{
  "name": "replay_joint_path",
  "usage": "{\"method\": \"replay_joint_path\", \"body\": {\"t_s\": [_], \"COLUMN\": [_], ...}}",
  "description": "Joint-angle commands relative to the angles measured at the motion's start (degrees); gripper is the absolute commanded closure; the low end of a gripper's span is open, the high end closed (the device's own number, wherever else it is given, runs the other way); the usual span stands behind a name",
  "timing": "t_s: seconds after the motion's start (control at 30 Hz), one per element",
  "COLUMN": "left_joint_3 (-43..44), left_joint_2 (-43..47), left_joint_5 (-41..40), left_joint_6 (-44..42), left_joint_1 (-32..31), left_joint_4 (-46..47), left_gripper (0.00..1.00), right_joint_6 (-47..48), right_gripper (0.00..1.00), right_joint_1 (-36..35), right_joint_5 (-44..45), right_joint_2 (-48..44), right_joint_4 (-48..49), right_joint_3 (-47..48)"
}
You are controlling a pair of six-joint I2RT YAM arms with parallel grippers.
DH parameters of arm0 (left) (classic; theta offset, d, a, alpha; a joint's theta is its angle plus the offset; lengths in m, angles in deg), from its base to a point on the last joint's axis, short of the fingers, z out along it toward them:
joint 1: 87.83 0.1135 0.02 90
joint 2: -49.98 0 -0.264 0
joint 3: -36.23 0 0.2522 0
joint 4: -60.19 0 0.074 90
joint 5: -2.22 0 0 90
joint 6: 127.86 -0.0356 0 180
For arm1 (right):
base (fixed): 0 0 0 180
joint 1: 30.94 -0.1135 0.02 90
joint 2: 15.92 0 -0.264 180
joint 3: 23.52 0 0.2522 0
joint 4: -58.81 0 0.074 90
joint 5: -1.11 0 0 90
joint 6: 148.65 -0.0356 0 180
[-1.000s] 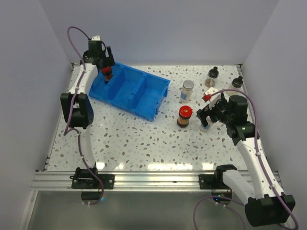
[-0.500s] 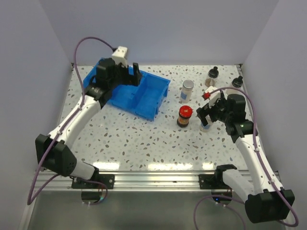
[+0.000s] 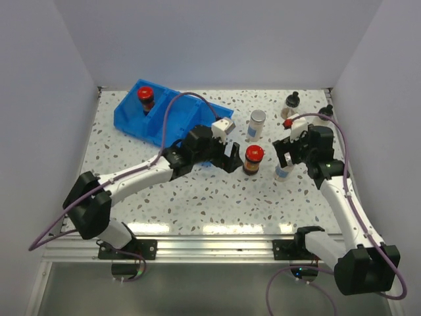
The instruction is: Organize the condiment bottles
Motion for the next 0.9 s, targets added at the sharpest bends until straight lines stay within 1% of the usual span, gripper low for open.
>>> {"method": "replay_joint_path", "body": {"t_s": [0.0,0.07,0.1,0.23,0.43,0.47,0.67,0.87], "left_joint_3": [4.1,5.3,7.3,13.4,22.4,25.0,34.0,39.2], "left_joint_2": [-3.9,-6.3,-7.3,-14.2,-22.8,-23.8,-30.3,-34.5], "left_joint_5": [-9.0,-11.9,-13.0,-16.2,-16.8,-17.3,-21.5,-21.6], "left_joint_6": [3.6,3.9,3.8,2.9,1.5,1.1,-0.2,-0.9], "left_joint_1": [-4.3,-6.8,-8.4,-10.6,-10.9,-10.9,-11.0,-11.0], "left_joint_4": [-0.9,-1.5,-2.3,-6.4,-10.8,-11.5,-16.7,-19.1], "left_gripper": [0.01,0.01,0.01,0.0,0.0,0.0,0.0,0.01], "right_joint_6": [-1.1,-1.2,-1.2,-1.1,-0.9,-0.9,-0.8,-0.6], "right_gripper": [0.01,0.02,0.01,0.01,0.01,0.02,0.01,0.02], "right_joint_1": [1.2,1.5,1.7,1.7,1.7,1.7,1.8,1.8], "right_joint_5": [0.8,0.6,0.6,0.1,0.4,0.4,0.3,0.5], "right_joint_2": [-1.0,-1.1,-1.0,-0.8,-0.9,-0.9,-1.0,-1.0], "right_joint_4": [2.2,2.2,2.2,2.1,2.2,2.2,2.2,2.2], "right_joint_3": [1.2,1.1,1.2,1.2,1.2,1.1,1.2,1.2]}}
